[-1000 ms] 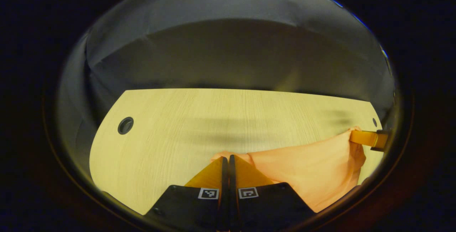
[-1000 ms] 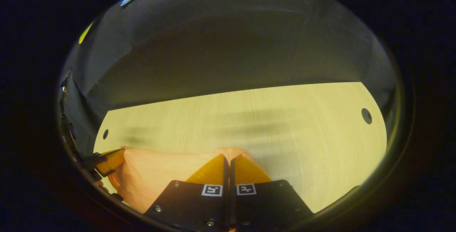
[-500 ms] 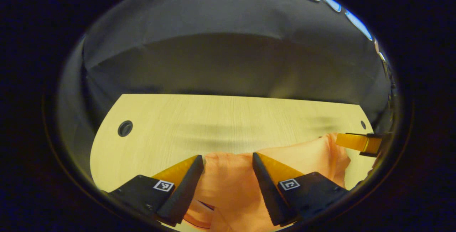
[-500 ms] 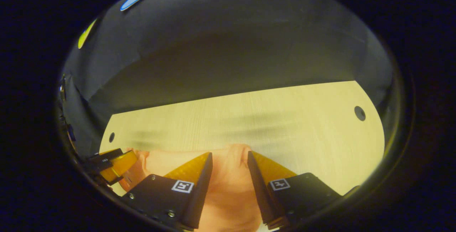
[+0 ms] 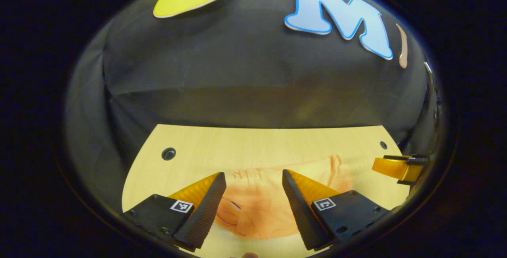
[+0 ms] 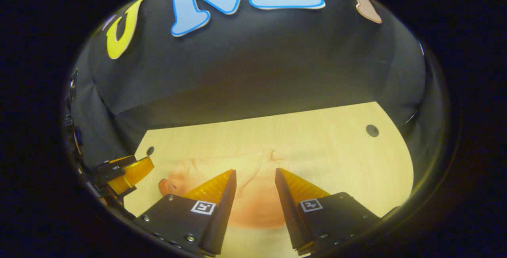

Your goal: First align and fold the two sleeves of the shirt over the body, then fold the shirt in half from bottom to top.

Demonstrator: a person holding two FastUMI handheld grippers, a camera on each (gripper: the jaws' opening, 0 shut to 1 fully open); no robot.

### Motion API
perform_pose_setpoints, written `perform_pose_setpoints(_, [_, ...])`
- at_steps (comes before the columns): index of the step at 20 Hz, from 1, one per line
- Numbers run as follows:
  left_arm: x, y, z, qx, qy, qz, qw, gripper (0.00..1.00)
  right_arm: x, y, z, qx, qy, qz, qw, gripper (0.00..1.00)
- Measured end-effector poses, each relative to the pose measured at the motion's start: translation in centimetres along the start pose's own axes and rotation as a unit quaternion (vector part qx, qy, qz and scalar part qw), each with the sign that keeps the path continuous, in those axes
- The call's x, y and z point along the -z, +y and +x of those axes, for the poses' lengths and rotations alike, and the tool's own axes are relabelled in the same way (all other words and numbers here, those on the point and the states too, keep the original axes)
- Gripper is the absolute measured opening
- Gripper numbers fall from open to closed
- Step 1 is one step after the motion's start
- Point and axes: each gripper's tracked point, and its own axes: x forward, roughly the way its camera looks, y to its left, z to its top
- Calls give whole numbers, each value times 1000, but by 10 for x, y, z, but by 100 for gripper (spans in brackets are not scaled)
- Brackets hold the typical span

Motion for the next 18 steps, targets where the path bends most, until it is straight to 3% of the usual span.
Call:
perform_pose_setpoints(10, [-23,-37,-181,16,-99,23,995,94,24,40,-166,-21,-83,-52,995,62])
perform_pose_setpoints(18, [0,-61,-264,24,-146,38,988,94,71,62,-235,-45,-120,-74,989,63])
